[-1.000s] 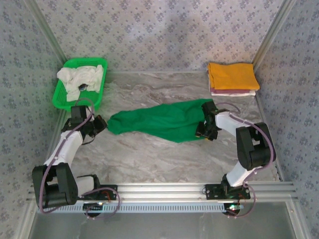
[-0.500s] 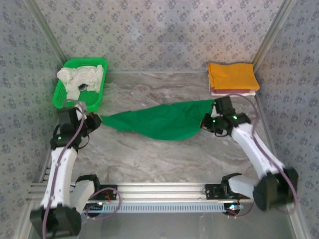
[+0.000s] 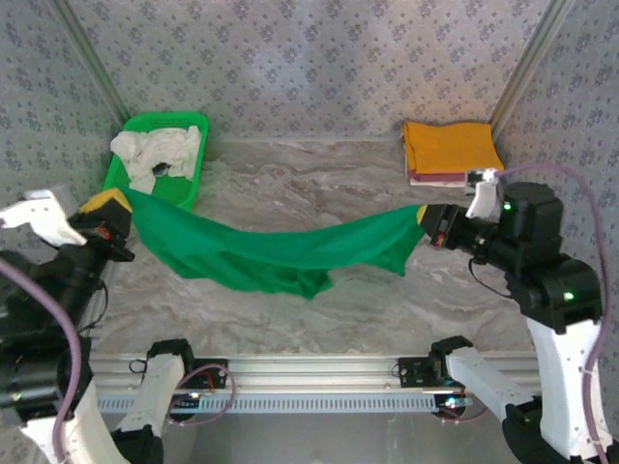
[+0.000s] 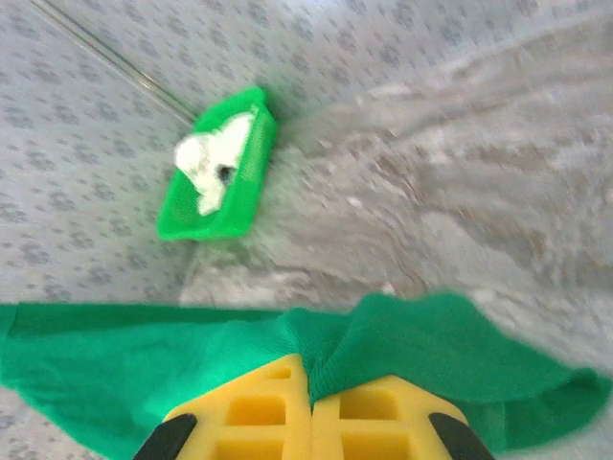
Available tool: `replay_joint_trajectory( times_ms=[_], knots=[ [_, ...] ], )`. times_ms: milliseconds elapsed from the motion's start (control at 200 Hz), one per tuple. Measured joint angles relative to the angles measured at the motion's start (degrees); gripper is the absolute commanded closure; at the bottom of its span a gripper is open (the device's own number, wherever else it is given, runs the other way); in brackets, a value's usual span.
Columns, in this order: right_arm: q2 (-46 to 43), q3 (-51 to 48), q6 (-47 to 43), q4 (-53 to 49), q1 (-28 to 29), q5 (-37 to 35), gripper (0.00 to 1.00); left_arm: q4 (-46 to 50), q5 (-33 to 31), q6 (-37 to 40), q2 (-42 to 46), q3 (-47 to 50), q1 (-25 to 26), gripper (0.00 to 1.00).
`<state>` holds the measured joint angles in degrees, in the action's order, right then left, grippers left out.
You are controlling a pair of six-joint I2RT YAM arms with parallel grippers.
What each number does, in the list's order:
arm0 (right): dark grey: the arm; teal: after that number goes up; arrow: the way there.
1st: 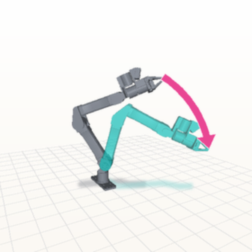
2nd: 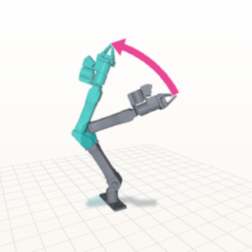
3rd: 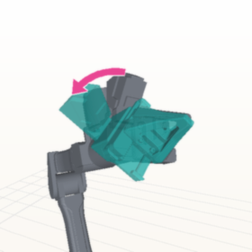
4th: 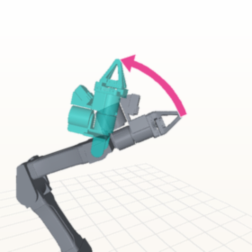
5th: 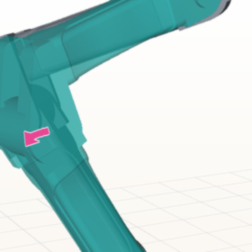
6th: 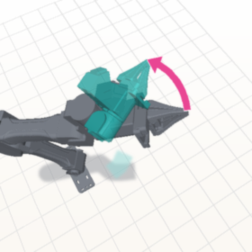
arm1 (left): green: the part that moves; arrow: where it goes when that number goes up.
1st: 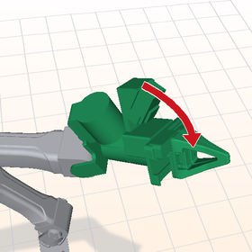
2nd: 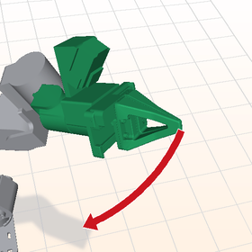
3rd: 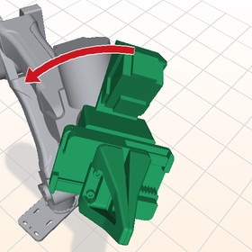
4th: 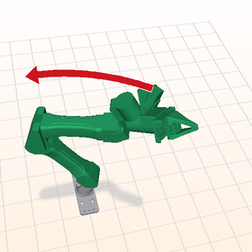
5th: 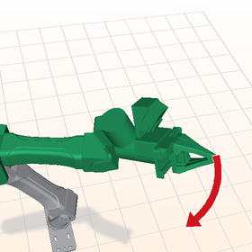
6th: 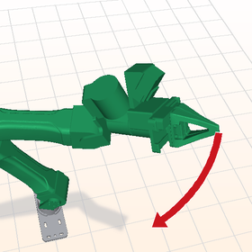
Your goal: Fold and stack the t-shirts
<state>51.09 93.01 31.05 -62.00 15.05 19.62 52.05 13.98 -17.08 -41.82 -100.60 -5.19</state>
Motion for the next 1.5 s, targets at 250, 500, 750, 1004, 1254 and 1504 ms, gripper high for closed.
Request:
replay_joint_trajectory(
  times_ms=[250, 500, 750, 1004, 1254, 1504],
  knots=[
    [4.3, 15.1, -0.9, -3.7, 0.0, -3.6, 1.0, 3.3, -1.6, 4.0, -11.3, -17.3, 0.5, 1.0],
    [17.4, 2.4, -1.0, 8.4, -3.0, -5.4, 1.0, -5.5, -0.2, 6.8, -29.5, -8.7, 0.7, 1.0],
    [48.6, 0.3, 2.5, 26.3, -7.6, -6.8, 0.51, -10.1, -1.9, 12.2, -75.6, -28.0, 5.8, 0.37],
    [66.2, 17.4, 3.9, 29.6, -12.0, -7.3, 0.41, -5.7, -6.8, 9.9, -104.9, -52.5, 8.6, 0.39],
    [49.2, 1.2, 0.5, 31.6, -6.8, -8.3, 0.52, -16.2, -13.8, 6.3, -63.5, -2.8, 14.4, 0.41],
    [52.7, -2.4, -3.9, 29.0, -0.9, -11.4, 0.61, -26.7, -14.5, -2.3, -50.8, 18.1, 20.6, 0.43]
  ],
)
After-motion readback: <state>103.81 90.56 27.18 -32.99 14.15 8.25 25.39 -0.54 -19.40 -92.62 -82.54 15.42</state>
